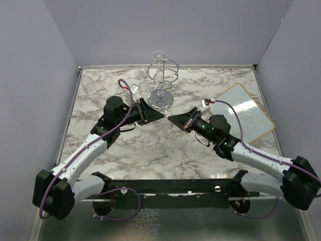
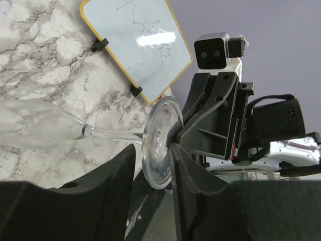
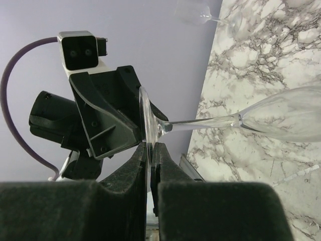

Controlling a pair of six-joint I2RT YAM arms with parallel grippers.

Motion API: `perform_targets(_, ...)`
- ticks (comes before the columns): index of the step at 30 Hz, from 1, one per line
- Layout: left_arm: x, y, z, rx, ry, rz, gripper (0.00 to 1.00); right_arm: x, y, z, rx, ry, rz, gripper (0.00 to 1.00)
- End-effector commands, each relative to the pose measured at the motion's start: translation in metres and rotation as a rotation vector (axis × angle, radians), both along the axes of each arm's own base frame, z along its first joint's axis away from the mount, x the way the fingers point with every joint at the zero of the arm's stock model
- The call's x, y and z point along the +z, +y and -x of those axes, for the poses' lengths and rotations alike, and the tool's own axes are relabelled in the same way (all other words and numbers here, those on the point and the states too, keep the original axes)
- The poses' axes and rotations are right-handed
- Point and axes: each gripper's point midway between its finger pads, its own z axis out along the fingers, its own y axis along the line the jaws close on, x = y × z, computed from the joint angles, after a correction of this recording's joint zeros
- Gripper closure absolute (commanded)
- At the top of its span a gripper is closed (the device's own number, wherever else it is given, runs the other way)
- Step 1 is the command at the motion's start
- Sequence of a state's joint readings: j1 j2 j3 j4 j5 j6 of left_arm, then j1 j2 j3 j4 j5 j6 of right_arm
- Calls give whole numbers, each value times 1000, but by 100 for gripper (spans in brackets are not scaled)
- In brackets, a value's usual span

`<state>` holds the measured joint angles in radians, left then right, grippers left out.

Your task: Take the wine glass off the wine glass rack

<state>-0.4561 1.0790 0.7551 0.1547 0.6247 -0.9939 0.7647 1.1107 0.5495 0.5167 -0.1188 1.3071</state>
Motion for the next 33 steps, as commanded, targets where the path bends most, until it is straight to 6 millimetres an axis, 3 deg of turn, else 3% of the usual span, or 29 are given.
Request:
perform_targets(1, 7, -2, -1, 6, -65, -12, 69, 17, 3, 9, 47, -73, -26, 99)
perform_targets(8, -2, -2, 7, -26, -117, -70, 87, 16, 2, 16, 77, -112, 30, 96)
perform_targets(12, -11, 3, 12, -45, -187, -127, 96, 11, 2, 23, 116, -190, 111, 79)
perform_targets(14, -15, 7, 16, -59, -240, -156, 100, 9, 4, 29, 164, -272, 159, 65)
perform_targets(18, -23, 13, 25, -98, -358, -211, 100, -10, 8, 34, 264, -411, 348, 36)
perform_targets(20, -23, 15, 32, -126, -410, -219, 100, -20, 10, 36, 336, -492, 450, 29)
perform_targets(24, -18, 18, 48, -170, -508, -215, 100, -25, 15, 52, 465, -666, 476, 30)
perform_targets(28, -6, 23, 61, -182, -610, -202, 100, -19, 18, 74, 588, -841, 424, 38)
perform_targets(33, 4, 27, 75, -199, -719, -195, 100, -8, 21, 88, 653, -966, 367, 45)
